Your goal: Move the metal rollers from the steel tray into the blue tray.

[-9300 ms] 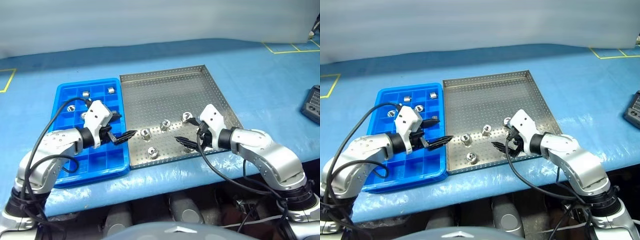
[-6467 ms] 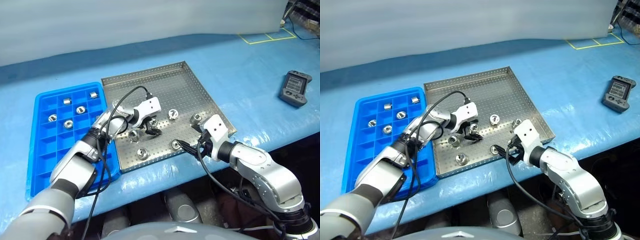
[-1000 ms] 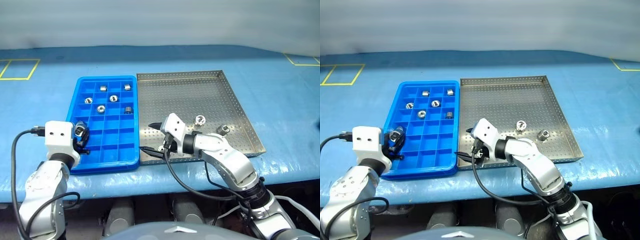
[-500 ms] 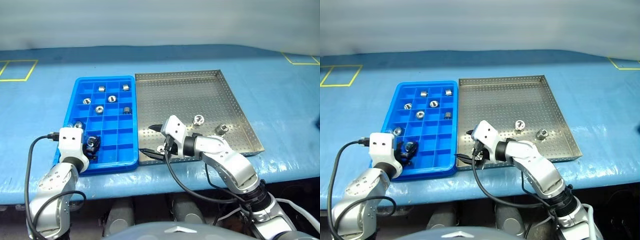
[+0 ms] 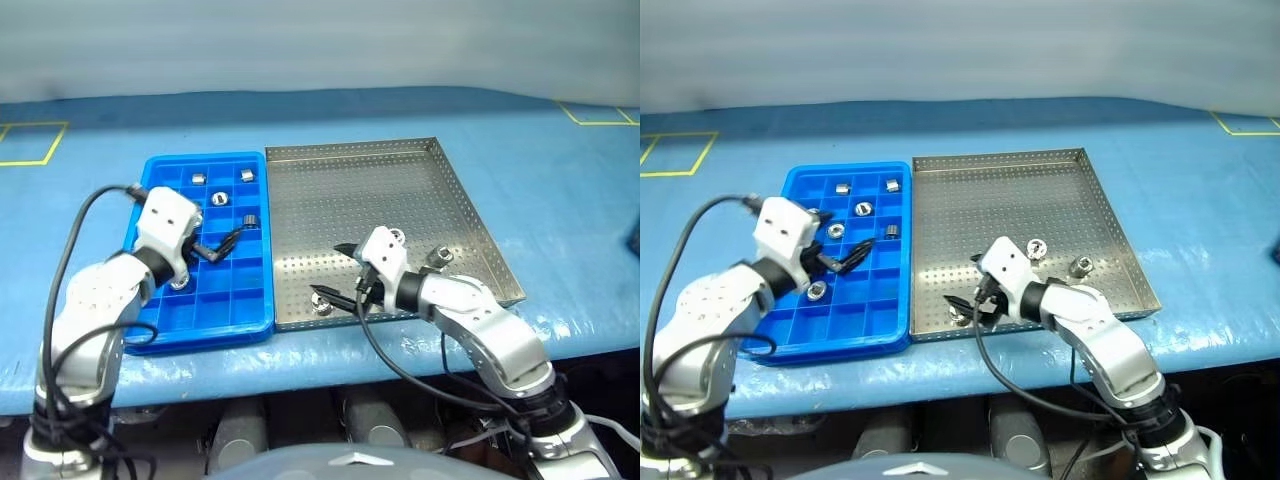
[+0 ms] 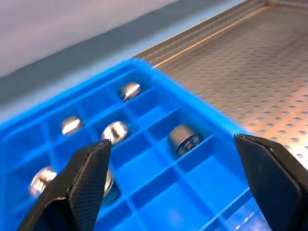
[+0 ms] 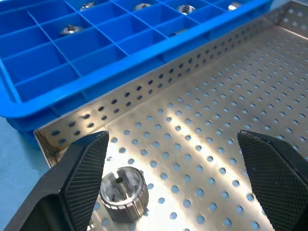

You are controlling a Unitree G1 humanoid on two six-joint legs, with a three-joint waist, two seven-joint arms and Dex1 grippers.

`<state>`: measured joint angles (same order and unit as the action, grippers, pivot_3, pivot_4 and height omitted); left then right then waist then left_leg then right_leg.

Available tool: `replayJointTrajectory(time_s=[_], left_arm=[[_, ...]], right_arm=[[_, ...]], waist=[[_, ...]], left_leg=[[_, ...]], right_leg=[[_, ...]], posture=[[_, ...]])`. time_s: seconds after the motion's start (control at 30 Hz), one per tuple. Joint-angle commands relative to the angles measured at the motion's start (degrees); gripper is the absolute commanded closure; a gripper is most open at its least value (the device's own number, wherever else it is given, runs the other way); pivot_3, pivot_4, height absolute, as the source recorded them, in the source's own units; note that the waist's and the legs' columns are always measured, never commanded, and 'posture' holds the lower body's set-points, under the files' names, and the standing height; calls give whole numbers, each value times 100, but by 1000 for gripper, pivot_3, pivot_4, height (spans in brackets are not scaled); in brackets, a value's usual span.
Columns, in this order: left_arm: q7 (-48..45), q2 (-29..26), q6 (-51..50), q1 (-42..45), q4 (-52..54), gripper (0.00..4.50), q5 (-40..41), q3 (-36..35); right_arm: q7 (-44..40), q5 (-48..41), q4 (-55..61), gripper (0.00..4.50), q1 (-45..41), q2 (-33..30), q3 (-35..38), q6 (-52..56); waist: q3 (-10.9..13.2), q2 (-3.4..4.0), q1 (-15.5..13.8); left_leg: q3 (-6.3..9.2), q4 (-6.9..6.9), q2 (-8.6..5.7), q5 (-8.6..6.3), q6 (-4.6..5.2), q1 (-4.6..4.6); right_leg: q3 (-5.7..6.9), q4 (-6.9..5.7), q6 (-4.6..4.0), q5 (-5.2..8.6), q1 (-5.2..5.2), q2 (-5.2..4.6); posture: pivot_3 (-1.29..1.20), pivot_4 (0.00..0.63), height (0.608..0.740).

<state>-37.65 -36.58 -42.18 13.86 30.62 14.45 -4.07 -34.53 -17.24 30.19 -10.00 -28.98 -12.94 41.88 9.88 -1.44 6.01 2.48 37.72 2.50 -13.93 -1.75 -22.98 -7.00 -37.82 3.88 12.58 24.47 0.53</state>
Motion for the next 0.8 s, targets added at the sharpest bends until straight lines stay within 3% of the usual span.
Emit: replayJointTrajectory(time_s=[0.03,0.33,0.8], left_arm=[[-861,-398,754,454,-574,65,-98,635],[-2491,-635,1596,1814,-2001,65,-503,2145],[-3788,-499,2284,2531,-2694,65,-1245,3312]], right_arm=[[103,-72,341,0,64,-30,212,33],[390,-104,636,0,392,60,353,157],[683,-202,907,0,736,127,445,256]], waist=[[0,0,77],[2,3,319],[2,3,607]], left_leg=[[0,-3,0,0,0,1],[3,-19,2,0,1,-2],[5,-19,4,-1,3,-2]], right_leg=[[-1,0,0,0,0,0],[-1,-1,2,1,8,5],[-3,-4,22,-7,8,6]], posture=[[-139,150,740],[-199,150,740],[-236,150,740]])
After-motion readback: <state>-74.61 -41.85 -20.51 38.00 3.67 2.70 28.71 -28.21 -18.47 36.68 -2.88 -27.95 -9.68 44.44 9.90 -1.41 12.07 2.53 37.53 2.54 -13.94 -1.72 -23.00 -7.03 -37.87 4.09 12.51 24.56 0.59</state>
